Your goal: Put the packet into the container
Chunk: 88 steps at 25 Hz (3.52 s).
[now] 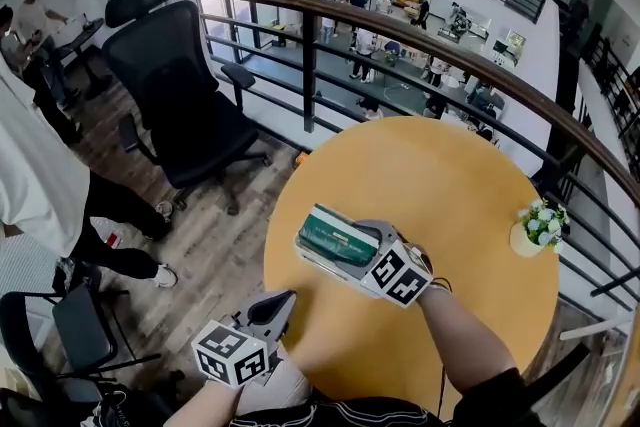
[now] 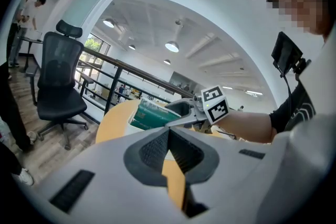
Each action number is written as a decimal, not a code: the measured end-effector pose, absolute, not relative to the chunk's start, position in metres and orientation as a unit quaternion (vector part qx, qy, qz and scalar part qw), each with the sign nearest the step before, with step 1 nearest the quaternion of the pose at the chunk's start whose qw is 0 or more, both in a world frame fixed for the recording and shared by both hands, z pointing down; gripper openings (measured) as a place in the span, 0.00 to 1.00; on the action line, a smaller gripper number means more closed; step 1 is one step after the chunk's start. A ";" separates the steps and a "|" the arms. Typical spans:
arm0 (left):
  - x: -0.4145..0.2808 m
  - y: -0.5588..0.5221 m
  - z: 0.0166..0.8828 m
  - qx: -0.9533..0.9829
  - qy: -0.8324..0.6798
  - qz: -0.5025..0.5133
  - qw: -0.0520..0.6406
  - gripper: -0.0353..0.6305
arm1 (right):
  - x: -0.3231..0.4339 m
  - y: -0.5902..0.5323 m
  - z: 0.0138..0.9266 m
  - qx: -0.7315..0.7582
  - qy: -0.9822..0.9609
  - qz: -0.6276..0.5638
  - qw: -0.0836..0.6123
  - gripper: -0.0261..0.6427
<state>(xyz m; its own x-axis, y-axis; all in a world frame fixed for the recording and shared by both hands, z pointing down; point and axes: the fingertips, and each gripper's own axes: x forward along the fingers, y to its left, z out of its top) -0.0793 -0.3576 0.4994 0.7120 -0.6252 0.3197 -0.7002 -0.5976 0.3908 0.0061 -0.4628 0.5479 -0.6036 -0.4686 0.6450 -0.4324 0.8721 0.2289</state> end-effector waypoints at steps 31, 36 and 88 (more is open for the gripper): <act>-0.101 -0.348 0.498 0.878 -0.398 0.065 0.256 0.06 | 0.012 -0.483 0.599 0.223 -0.851 0.038 0.473 0.58; -0.103 -0.344 0.493 0.879 -0.398 0.061 0.254 0.06 | 0.019 -0.485 0.579 0.257 -0.858 0.050 0.442 0.58; -0.041 -0.191 0.404 0.961 -0.254 0.028 0.108 0.06 | 0.038 -0.175 0.418 0.406 -0.910 0.079 -0.025 0.05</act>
